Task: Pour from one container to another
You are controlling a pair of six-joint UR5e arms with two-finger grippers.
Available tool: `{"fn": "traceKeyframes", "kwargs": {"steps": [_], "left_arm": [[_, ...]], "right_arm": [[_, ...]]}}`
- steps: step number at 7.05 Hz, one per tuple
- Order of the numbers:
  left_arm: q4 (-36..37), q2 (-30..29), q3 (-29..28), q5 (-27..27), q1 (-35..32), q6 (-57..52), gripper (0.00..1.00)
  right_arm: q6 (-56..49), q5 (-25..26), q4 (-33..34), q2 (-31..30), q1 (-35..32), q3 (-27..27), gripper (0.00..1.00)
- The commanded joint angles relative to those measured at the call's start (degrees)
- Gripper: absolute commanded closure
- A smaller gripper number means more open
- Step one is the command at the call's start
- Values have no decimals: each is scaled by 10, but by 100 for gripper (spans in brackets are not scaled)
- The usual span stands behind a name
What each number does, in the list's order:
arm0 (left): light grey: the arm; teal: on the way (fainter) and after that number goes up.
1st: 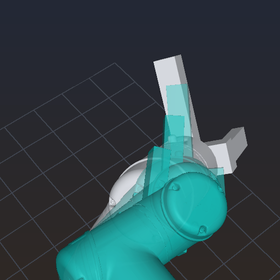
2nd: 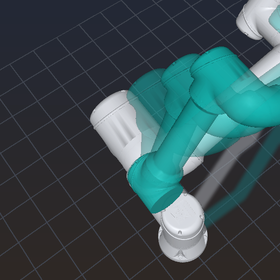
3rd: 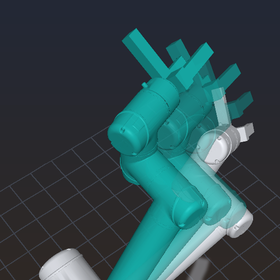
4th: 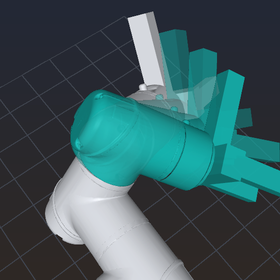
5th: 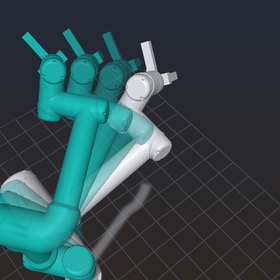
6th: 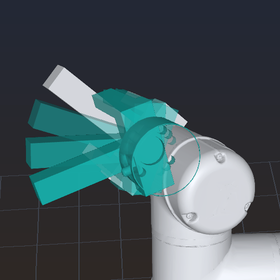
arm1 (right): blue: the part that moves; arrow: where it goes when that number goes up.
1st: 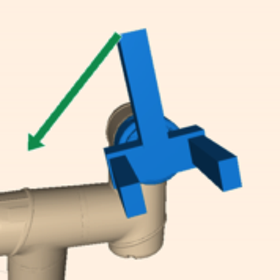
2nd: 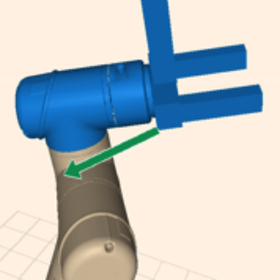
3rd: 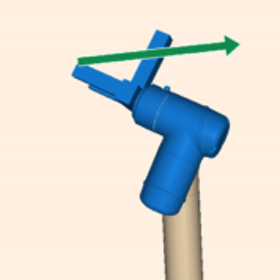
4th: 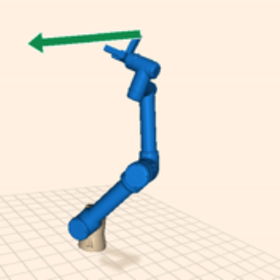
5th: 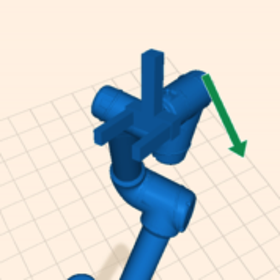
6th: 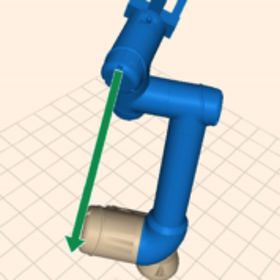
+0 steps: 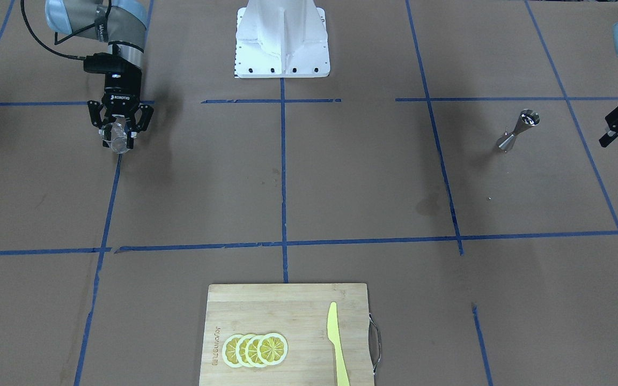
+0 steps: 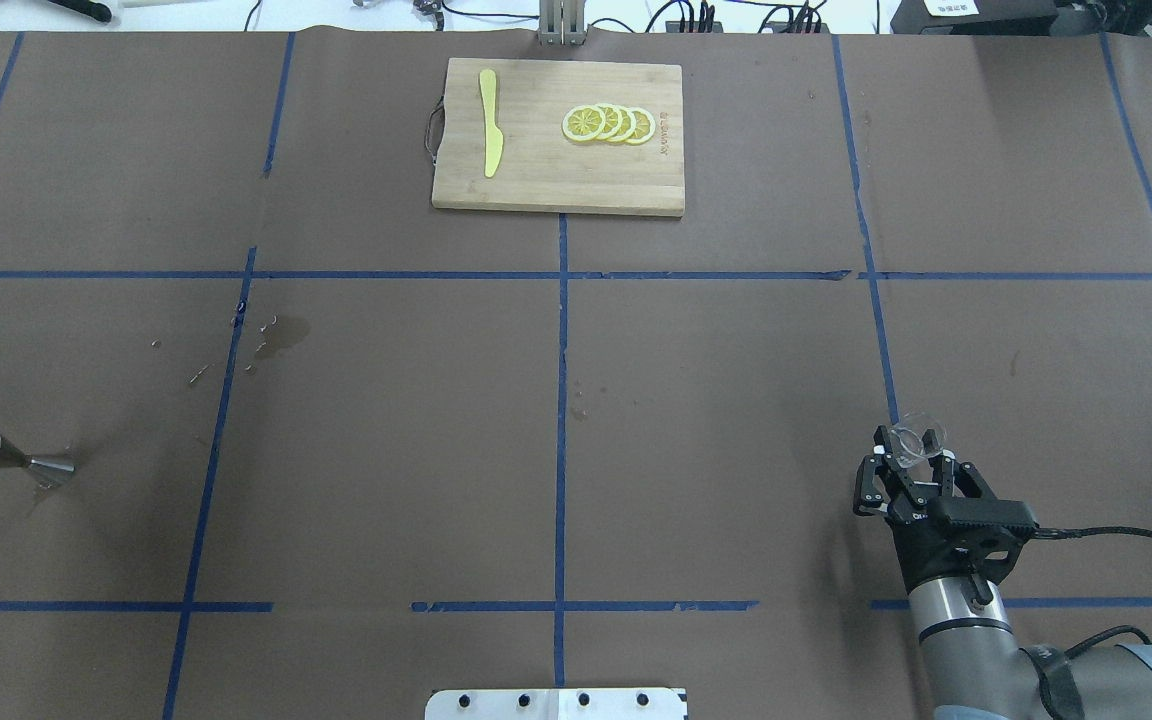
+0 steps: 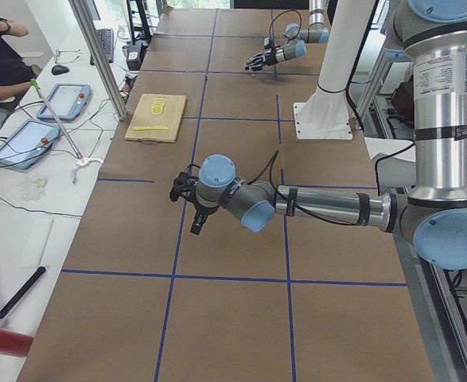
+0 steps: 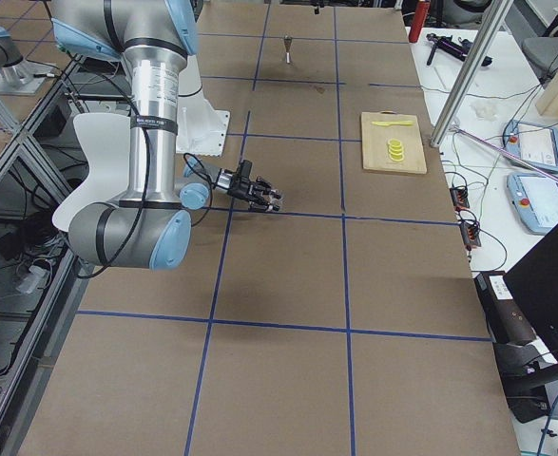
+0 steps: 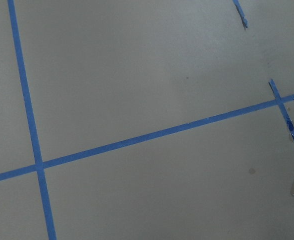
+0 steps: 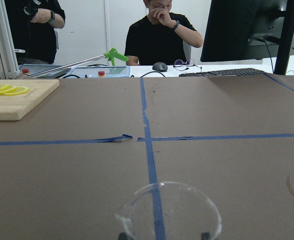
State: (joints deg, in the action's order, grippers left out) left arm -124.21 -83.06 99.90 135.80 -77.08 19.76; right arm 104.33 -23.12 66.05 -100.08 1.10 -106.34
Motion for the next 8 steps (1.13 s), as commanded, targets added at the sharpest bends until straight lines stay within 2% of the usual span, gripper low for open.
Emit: {"fn": "traceKeyframes", "kwargs": {"steps": [1, 2, 7, 8], "left_arm": [[0, 1, 0, 0, 0, 0, 0], [-1, 1, 1, 0, 0, 0, 0], [0, 2, 8, 0, -3, 1, 0], [0, 2, 10, 0, -3, 1, 0]], "right_arm": [[-44, 1, -58, -4, 2, 43, 100], [-49, 1, -93, -3, 2, 53, 100], [-50, -1, -128, -7, 1, 61, 100], [-50, 0, -128, -7, 1, 62, 83]]}}
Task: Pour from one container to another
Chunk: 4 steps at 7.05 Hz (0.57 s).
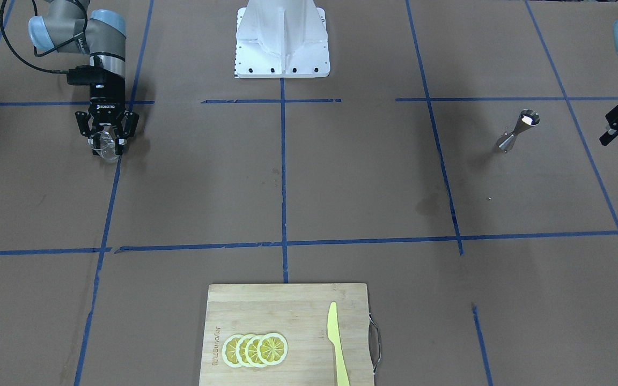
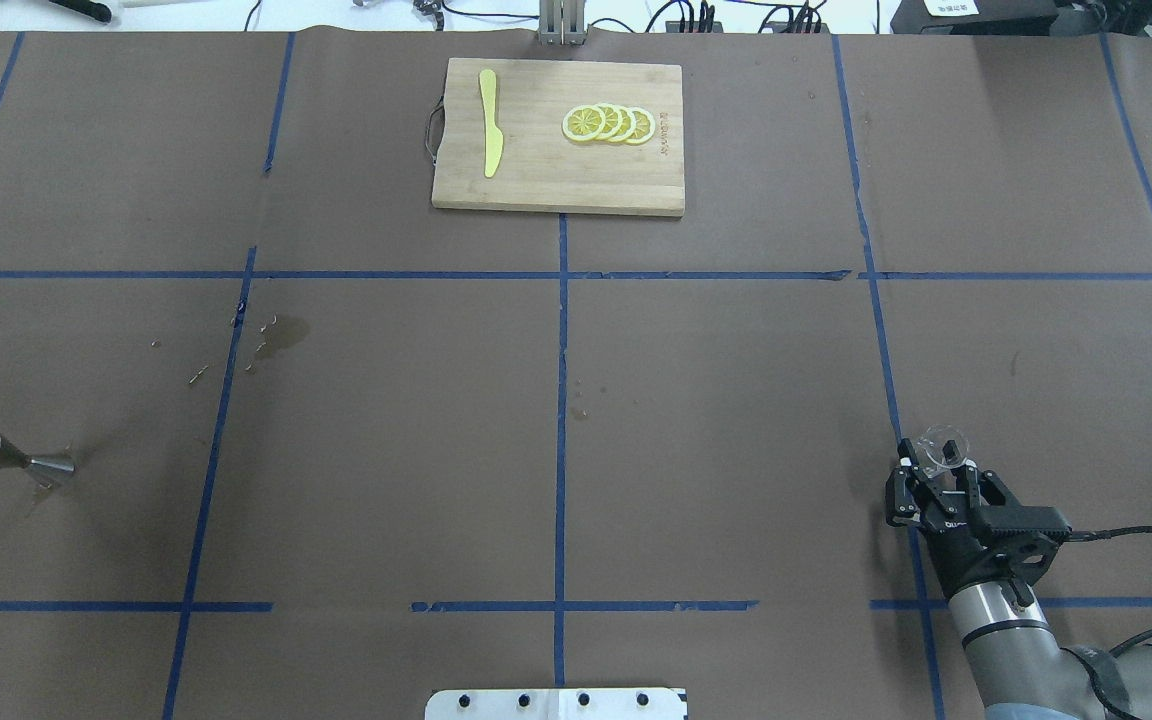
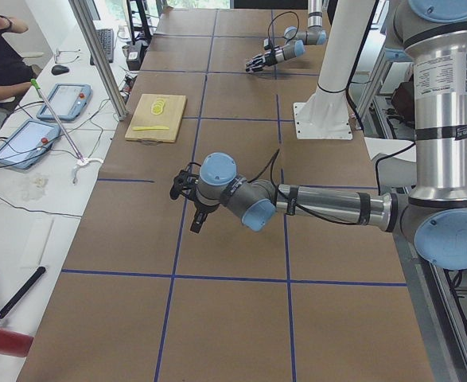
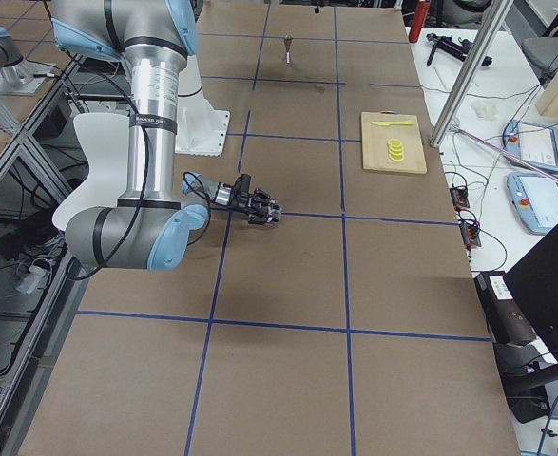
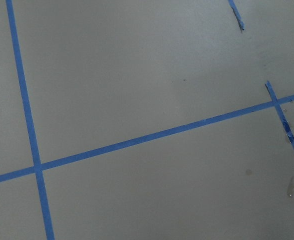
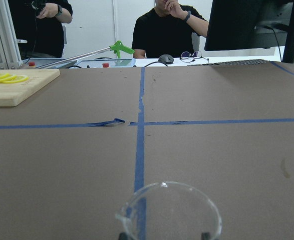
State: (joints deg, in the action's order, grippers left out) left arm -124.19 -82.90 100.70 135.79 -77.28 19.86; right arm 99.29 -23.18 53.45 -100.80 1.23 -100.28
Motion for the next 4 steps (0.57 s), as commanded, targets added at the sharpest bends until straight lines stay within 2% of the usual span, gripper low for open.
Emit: {"fn": "traceKeyframes", "kwargs": {"steps": [1, 3, 4], "left_arm": [[-1, 0, 2, 0, -1, 0, 0], [0, 0, 3, 0, -3, -1, 0], [-1, 0, 3, 0, -3, -1, 0]], "right_arm": [[0, 1, -2, 0, 0, 2, 63], [-1, 1, -2, 0, 0, 2, 49], [-1, 0, -2, 0, 0, 2, 50]]}}
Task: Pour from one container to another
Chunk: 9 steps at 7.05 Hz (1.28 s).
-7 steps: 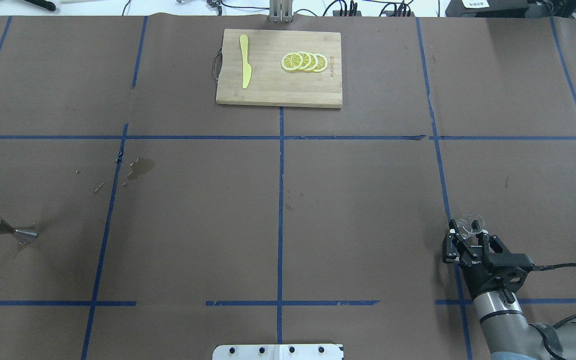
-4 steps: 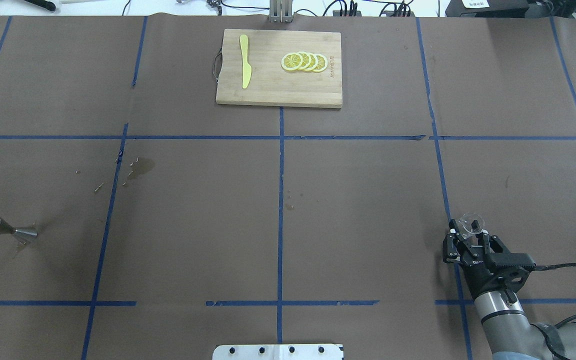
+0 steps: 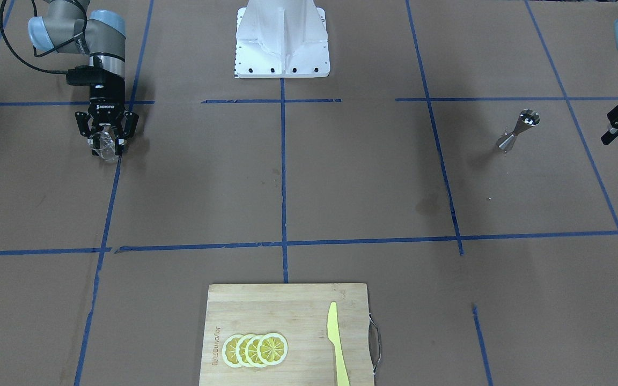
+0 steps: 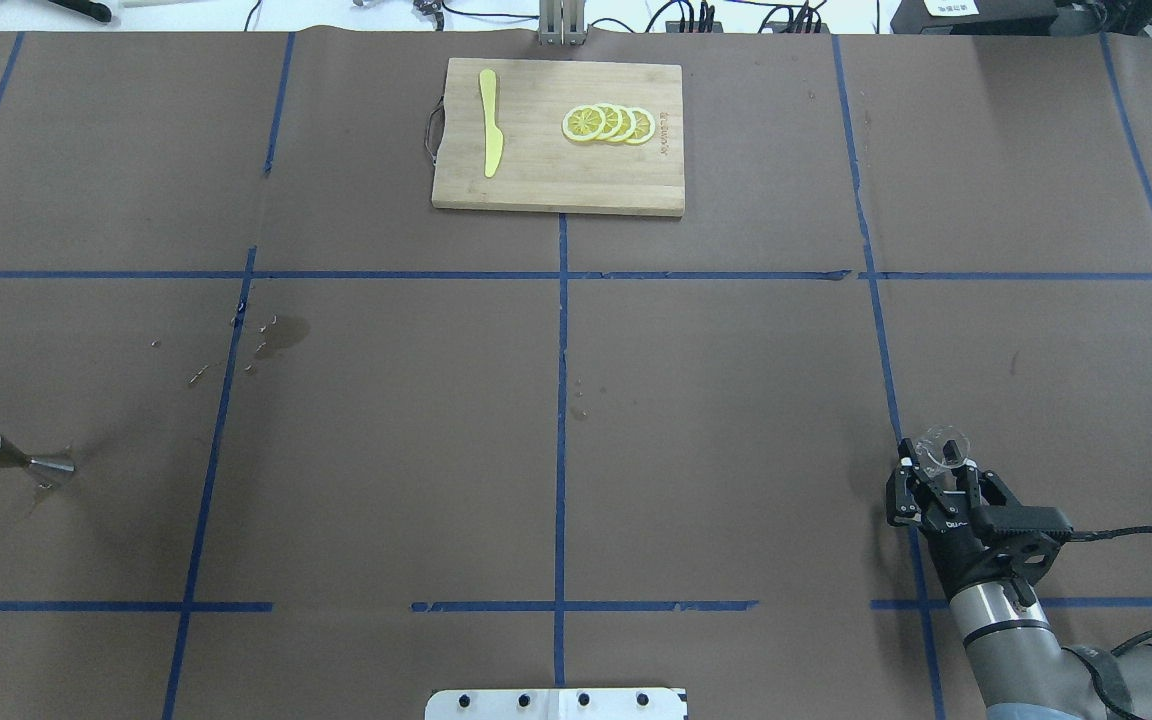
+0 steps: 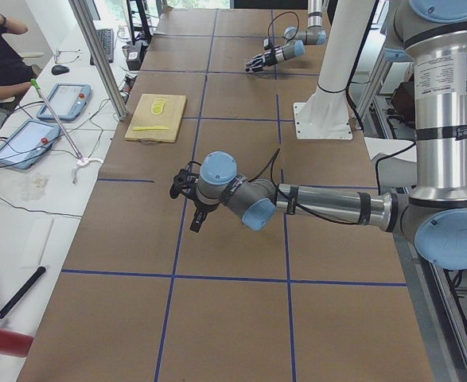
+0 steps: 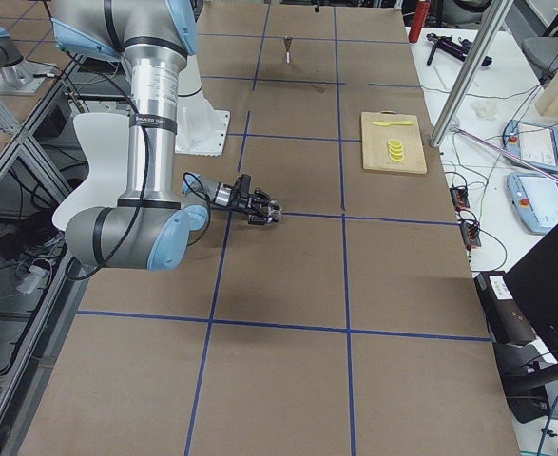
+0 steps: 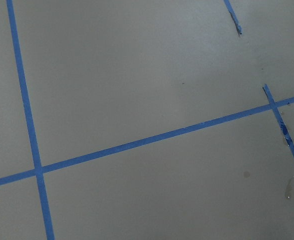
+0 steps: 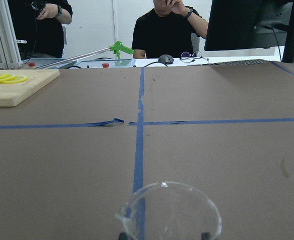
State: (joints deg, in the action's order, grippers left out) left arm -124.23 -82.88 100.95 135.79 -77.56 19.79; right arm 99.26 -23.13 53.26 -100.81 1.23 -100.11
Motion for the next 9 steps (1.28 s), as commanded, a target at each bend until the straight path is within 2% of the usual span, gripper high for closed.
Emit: {"fn": "traceKeyframes", "kwargs": {"steps": [1, 3, 5, 6, 7, 9], "left_arm": [[0, 0, 0, 0, -2, 0, 0], [0, 0, -1, 0, -2, 1, 0], [0, 0, -1, 0, -2, 1, 0], [0, 0, -2, 0, -2, 1, 0], [0, 0, -2, 0, -2, 0, 0], [0, 0, -1, 0, -2, 0, 0]], "right_arm": [[0, -1, 0, -1, 0, 0, 50], [0, -1, 0, -1, -1, 2, 48], [0, -1, 0, -1, -1, 2, 37], [0, 0, 0, -1, -1, 1, 37], [0, 0, 0, -1, 0, 1, 29], [0, 0, 0, -1, -1, 1, 31]]}}
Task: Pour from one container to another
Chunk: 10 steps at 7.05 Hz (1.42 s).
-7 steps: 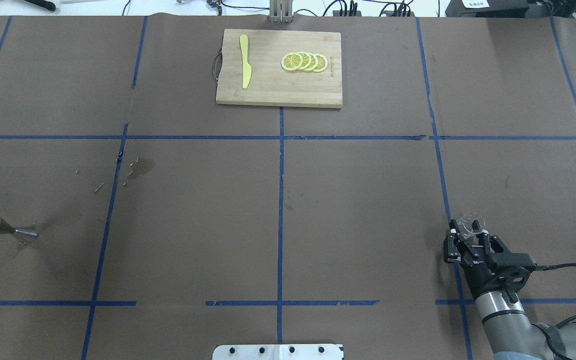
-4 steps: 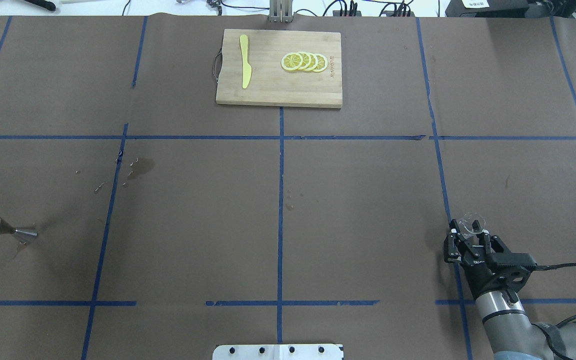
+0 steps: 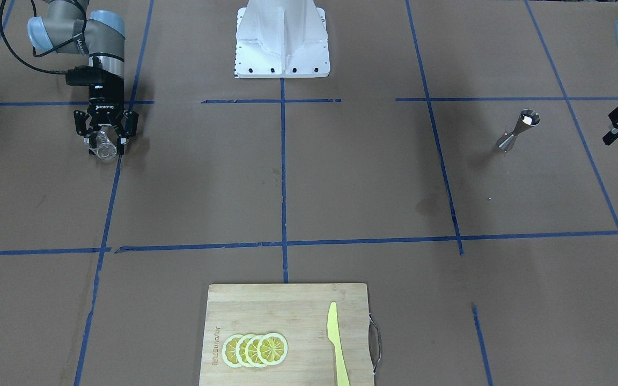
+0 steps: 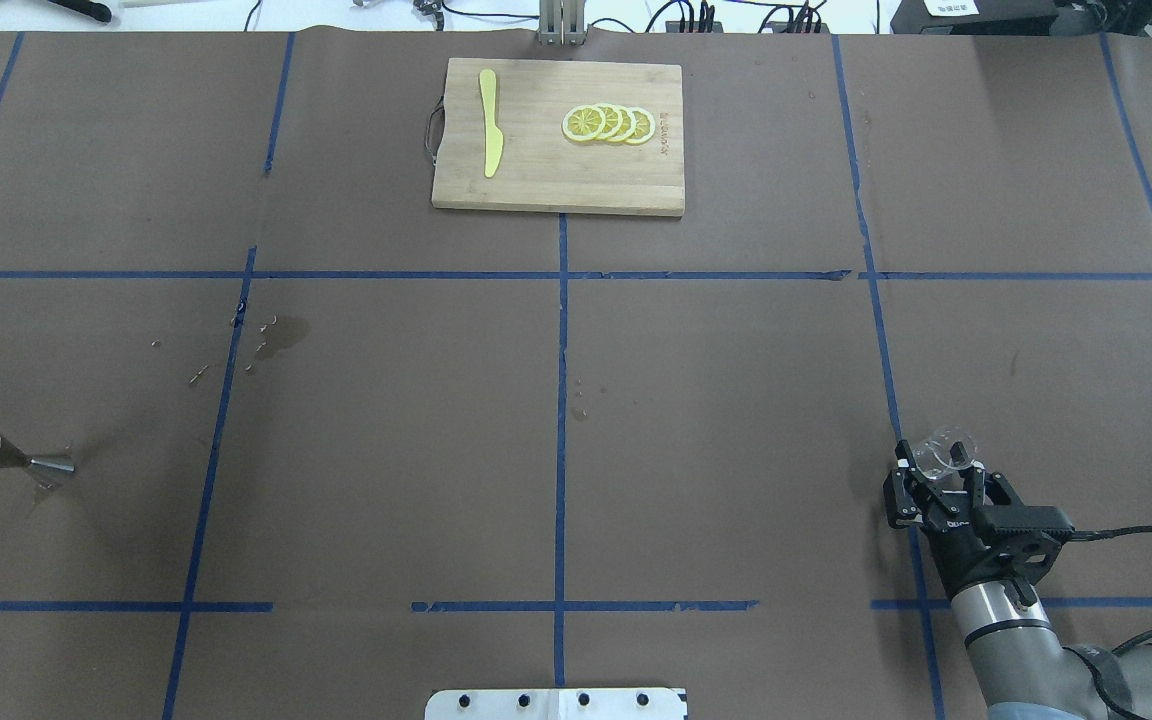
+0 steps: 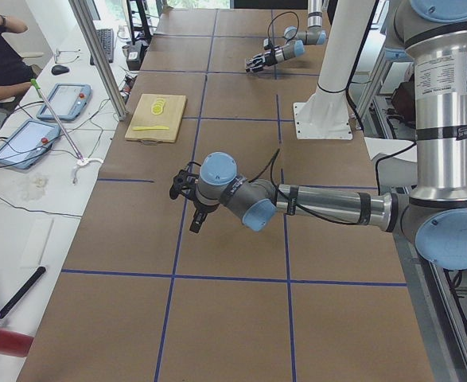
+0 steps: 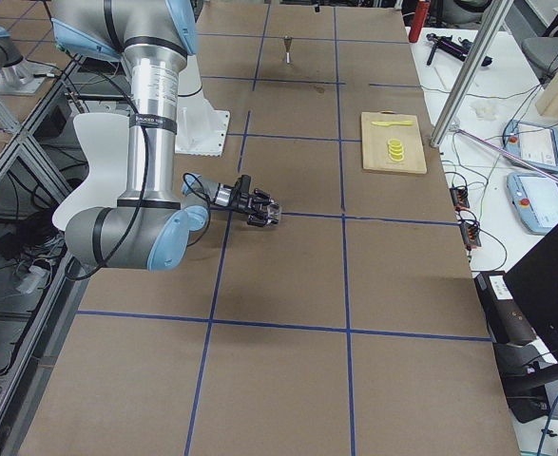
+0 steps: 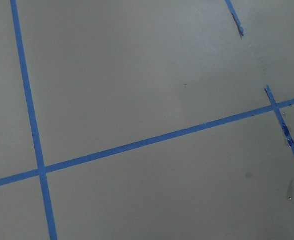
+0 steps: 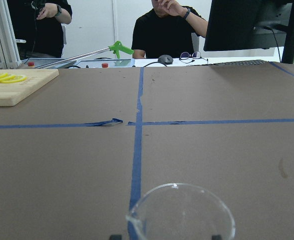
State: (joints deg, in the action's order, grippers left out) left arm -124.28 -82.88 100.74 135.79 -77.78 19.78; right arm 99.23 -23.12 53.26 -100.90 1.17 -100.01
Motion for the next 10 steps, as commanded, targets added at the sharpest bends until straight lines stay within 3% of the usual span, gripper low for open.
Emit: {"fn": "traceKeyframes", "kwargs": {"steps": [1, 2, 3, 9, 10], "left_arm": [[0, 0, 1, 0, 0, 0, 0], [0, 0, 1, 0, 0, 0, 0], [0, 0, 1, 0, 0, 0, 0], [0, 1, 2, 0, 0, 0, 0], [0, 1, 2, 0, 0, 1, 0]], "right_arm": [[0, 0, -1, 0, 0, -1, 31], [0, 0, -1, 0, 0, -3, 30], [0, 0, -1, 0, 0, -3, 16], [-6, 0, -5, 0, 0, -8, 17], [-6, 2, -17, -3, 1, -8, 7]]}}
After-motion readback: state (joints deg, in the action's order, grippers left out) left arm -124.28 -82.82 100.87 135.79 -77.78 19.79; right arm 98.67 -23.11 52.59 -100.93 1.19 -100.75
